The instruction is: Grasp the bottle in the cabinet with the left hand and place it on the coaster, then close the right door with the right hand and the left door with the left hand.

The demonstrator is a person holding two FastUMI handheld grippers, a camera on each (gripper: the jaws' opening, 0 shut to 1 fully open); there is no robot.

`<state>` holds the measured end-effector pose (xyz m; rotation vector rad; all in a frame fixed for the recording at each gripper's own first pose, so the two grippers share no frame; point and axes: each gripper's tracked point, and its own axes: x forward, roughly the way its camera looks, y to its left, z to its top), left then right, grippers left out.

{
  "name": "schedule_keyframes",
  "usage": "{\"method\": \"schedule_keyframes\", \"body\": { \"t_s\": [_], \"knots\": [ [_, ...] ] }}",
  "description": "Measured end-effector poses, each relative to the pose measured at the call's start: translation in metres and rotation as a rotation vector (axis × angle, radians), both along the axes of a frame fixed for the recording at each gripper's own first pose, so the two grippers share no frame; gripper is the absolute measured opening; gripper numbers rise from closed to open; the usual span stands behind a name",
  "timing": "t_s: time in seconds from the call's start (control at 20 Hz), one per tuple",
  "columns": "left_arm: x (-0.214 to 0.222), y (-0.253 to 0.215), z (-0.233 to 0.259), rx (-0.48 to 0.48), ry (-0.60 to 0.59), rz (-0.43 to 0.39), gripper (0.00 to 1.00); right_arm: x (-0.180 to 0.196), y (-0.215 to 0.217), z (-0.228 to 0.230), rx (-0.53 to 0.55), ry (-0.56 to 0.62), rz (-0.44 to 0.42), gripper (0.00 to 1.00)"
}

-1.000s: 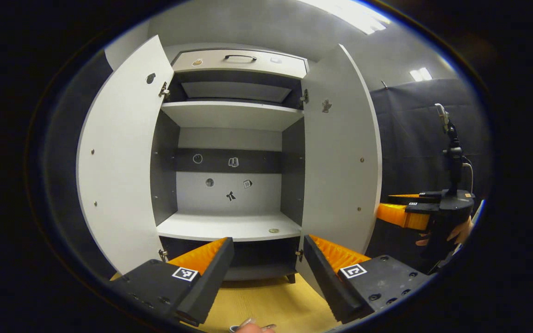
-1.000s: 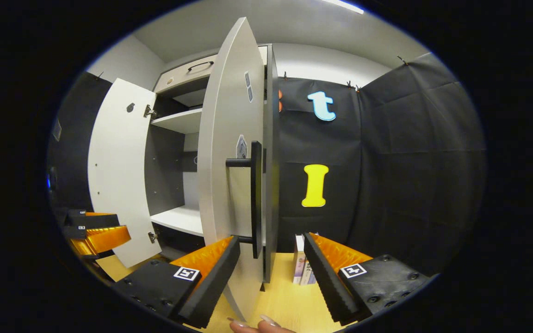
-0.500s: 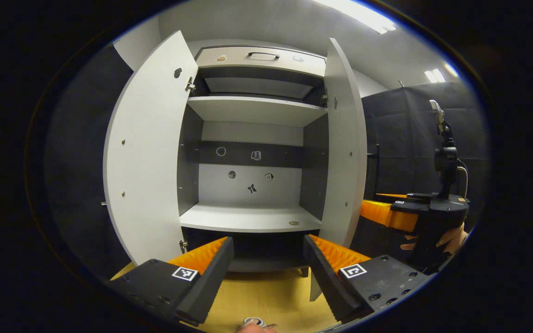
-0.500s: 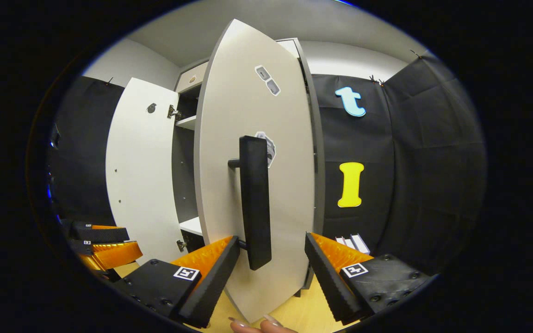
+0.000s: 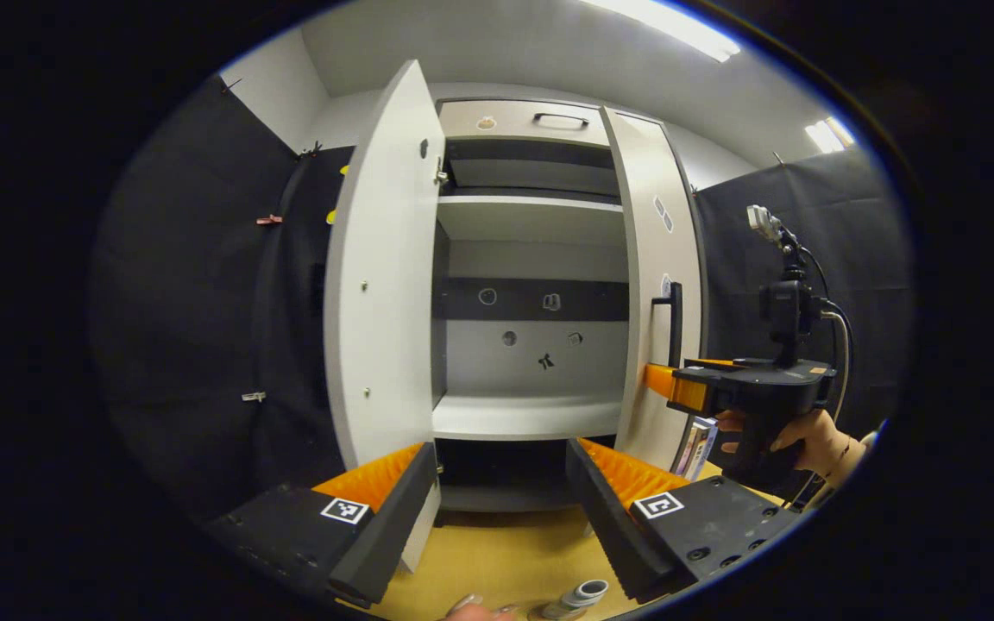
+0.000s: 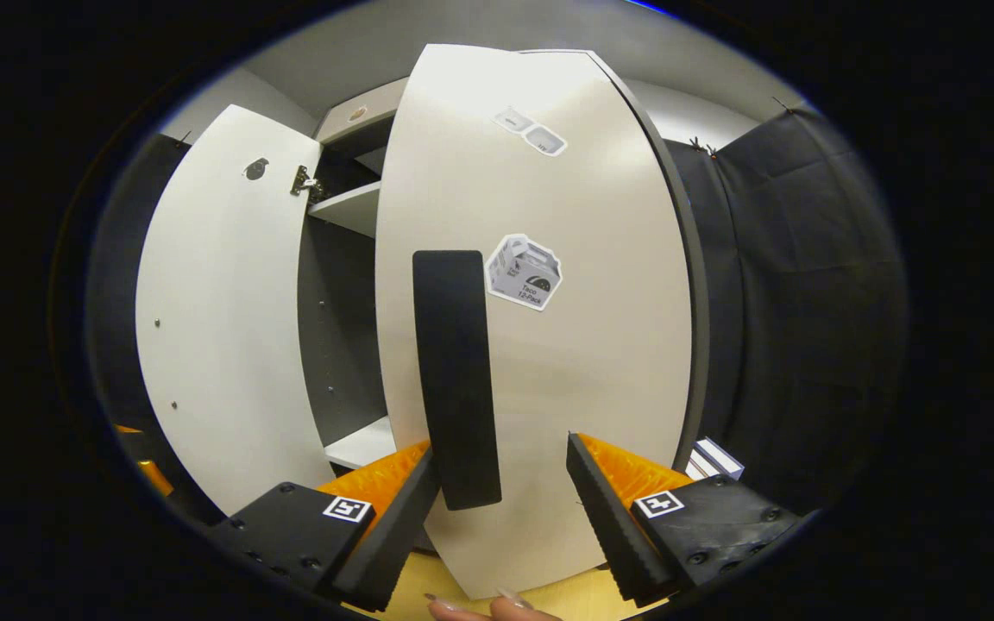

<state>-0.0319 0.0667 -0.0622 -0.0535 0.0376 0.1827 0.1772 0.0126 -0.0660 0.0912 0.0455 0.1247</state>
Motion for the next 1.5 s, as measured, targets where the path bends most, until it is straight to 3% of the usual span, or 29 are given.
{"method": "schedule_keyframes", "body": {
  "t_s": [0.3, 0.5, 0.7, 1.0, 1.3, 1.5],
  "knots": [
    [-0.052, 0.082, 0.003, 0.024, 0.007, 0.196, 0.95, 0.035, 0.013, -0.003, -0.02, -0.017, -0.106, 0.95],
    [-0.07, 0.107, 0.006, 0.054, -0.008, 0.246, 0.96, 0.057, 0.019, -0.004, -0.05, -0.032, -0.16, 0.94],
    [-0.067, 0.112, 0.01, 0.03, -0.04, 0.237, 0.96, 0.073, 0.022, -0.003, -0.115, -0.053, -0.204, 0.95],
    [-0.07, 0.109, 0.015, 0.005, -0.06, 0.159, 0.96, 0.086, 0.023, -0.006, -0.097, -0.029, -0.216, 0.94],
    [-0.047, 0.108, 0.017, 0.053, -0.041, 0.11, 0.95, 0.037, 0.023, -0.002, -0.123, -0.023, -0.181, 0.98],
    [-0.048, 0.105, 0.017, 0.015, -0.046, 0.071, 0.94, 0.003, 0.028, 0.016, -0.171, -0.083, -0.158, 0.98]
  ]
}}
